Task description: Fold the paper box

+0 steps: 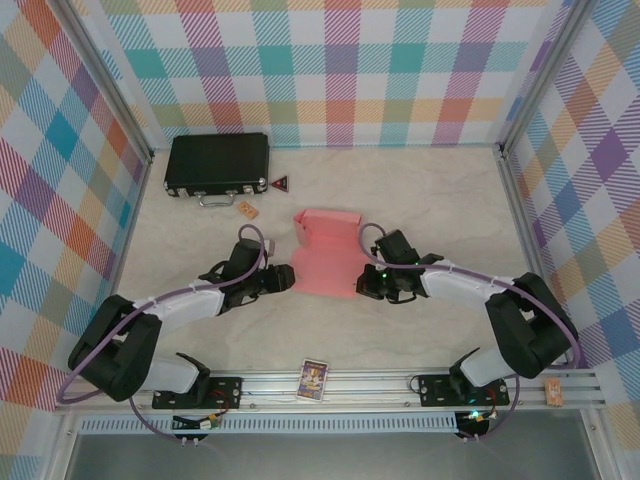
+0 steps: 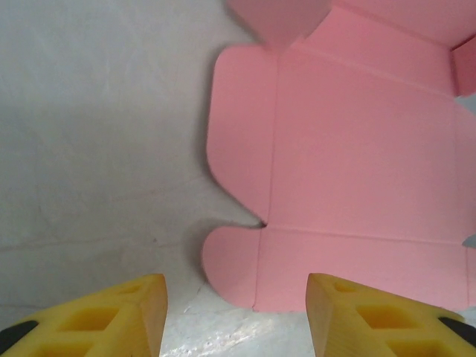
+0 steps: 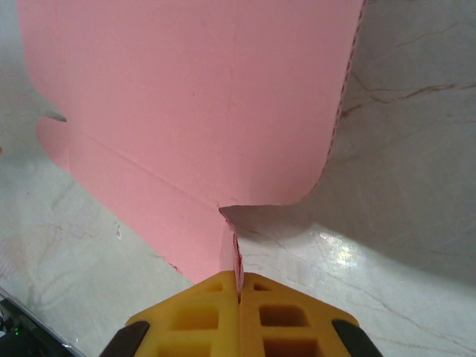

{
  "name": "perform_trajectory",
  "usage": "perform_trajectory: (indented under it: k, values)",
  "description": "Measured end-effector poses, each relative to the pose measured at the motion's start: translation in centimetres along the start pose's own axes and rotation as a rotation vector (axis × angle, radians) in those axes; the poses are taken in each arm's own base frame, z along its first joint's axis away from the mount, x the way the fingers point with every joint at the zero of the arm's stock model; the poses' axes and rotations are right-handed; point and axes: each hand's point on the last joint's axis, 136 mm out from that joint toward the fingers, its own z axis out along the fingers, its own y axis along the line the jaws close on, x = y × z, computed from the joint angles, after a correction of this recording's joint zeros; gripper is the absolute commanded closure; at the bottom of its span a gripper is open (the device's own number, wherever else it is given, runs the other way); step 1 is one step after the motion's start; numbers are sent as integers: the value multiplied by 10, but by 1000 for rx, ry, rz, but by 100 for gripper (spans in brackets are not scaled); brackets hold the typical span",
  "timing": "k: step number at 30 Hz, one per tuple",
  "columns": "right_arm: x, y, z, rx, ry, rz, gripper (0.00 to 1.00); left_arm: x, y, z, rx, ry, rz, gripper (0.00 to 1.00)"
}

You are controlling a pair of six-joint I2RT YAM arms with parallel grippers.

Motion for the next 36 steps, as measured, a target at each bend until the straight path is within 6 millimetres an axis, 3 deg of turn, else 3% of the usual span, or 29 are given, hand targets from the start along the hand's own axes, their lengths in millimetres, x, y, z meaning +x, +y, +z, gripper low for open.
perform_trajectory:
  k: [9, 15, 36]
  values:
    - [5, -14, 18, 32, 35, 18, 97, 13, 9, 15, -22, 53, -53, 51]
    - [4, -12, 21, 21, 36, 19, 97, 13, 14, 20, -38, 67, -71, 61]
    - [0, -7, 28, -19, 33, 25, 97, 12, 17, 29, -29, 117, -146, 76]
